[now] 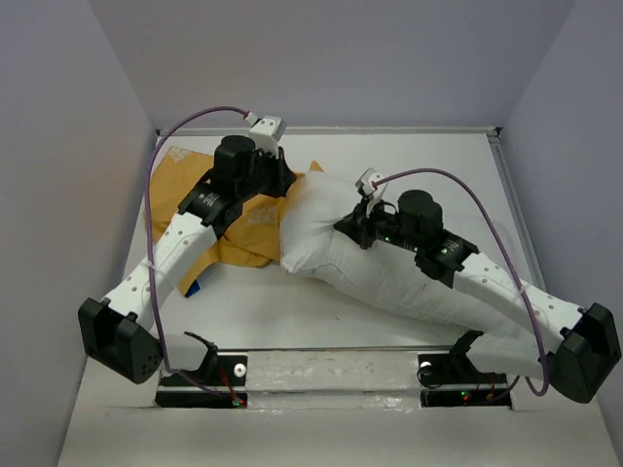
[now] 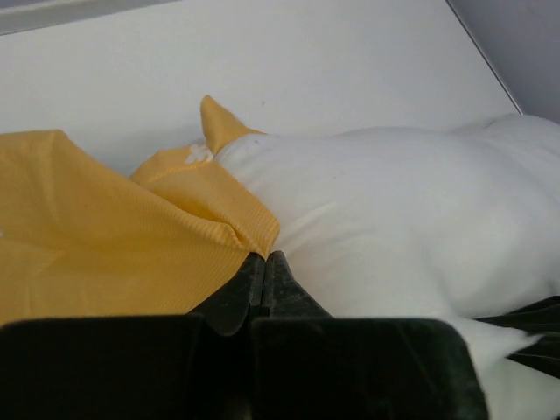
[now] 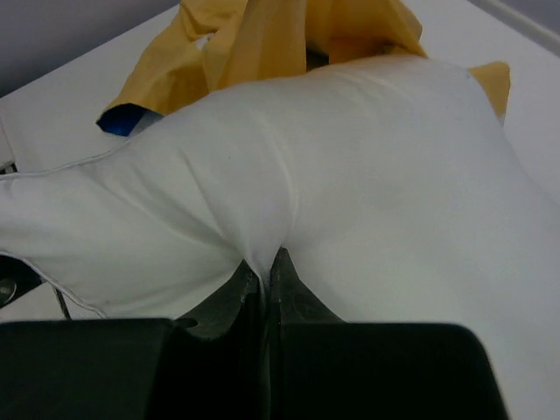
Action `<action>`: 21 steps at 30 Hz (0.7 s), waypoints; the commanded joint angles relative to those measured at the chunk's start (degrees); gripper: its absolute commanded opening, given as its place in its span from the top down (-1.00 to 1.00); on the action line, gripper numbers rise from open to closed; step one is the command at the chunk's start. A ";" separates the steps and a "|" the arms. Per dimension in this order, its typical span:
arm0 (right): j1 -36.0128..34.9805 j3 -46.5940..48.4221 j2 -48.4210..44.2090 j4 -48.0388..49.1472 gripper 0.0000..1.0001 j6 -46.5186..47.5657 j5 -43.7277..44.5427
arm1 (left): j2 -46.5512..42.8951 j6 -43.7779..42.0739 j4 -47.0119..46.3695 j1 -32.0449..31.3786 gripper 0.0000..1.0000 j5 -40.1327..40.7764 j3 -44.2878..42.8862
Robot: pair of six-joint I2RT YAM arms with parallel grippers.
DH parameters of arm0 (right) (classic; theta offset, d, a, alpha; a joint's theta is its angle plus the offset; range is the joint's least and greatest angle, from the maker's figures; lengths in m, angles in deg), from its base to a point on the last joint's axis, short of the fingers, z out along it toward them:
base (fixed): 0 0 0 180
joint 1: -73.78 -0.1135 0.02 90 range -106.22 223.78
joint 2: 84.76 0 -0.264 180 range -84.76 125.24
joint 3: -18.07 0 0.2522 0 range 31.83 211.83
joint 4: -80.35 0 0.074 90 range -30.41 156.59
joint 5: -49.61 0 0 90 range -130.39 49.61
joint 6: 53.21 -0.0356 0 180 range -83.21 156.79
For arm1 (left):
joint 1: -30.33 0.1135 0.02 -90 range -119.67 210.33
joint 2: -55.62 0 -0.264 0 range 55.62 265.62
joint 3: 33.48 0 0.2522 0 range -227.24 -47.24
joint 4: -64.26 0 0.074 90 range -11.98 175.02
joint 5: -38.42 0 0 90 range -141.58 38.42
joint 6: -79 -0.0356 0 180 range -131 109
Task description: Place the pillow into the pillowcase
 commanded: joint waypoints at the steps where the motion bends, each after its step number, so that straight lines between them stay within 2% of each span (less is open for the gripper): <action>1: -0.27 -5.50 0.20 6.83 1.00 -2.03 9.20 | 4.82 -2.94 2.42 -3.53 1.00 -3.94 -12.97; 2: -0.27 -6.21 -1.19 6.92 1.00 -2.40 12.01 | 7.53 -3.20 2.59 -4.24 1.00 -4.72 -15.43; 3: -0.27 -6.56 -1.90 6.14 1.00 -3.10 19.17 | 8.95 -3.12 3.21 -5.37 1.00 -5.16 -19.63; 5: -0.27 -5.87 -3.31 4.29 1.00 -3.11 24.93 | 13.16 -2.95 3.65 -6.43 1.00 -4.65 -23.26; 6: -0.27 -5.26 -4.71 1.24 1.00 -3.98 31.48 | 14.40 -2.77 3.65 -7.74 1.00 -3.86 -25.89; 9: -0.27 -4.37 -8.31 -5.35 1.00 -4.43 39.09 | 16.79 -2.94 3.39 -8.72 1.00 2.35 -26.71; 11: -0.27 -4.81 -12.44 -8.97 1.00 -6.44 47.77 | 14.44 -3.12 1.29 -8.64 1.00 9.37 -23.82; 12: -0.27 -4.81 -13.50 -12.47 1.00 -7.58 55.73 | 13.02 -3.12 -0.11 -8.46 1.00 10.55 -18.93; 14: 0.26 -5.16 -16.14 -13.73 1.00 -9.61 62.37 | 7.34 -1.11 -4.33 -6.72 1.00 12.41 -13.38; 15: 1.92 -4.90 -16.67 -13.73 1.00 -10.48 64.92 | 5.30 -0.31 -6.70 -6.09 1.00 12.76 -7.87; 18: 4.82 -3.06 -16.50 -11.38 1.00 -11.73 68.62 | -1.92 0.48 -6.46 -5.12 1.00 17.41 -0.88; 21: 8.25 -0.78 -13.00 -4.62 1.00 -9.88 65.67 | -5.62 -1.27 -2.09 -4.51 1.00 18.91 0.97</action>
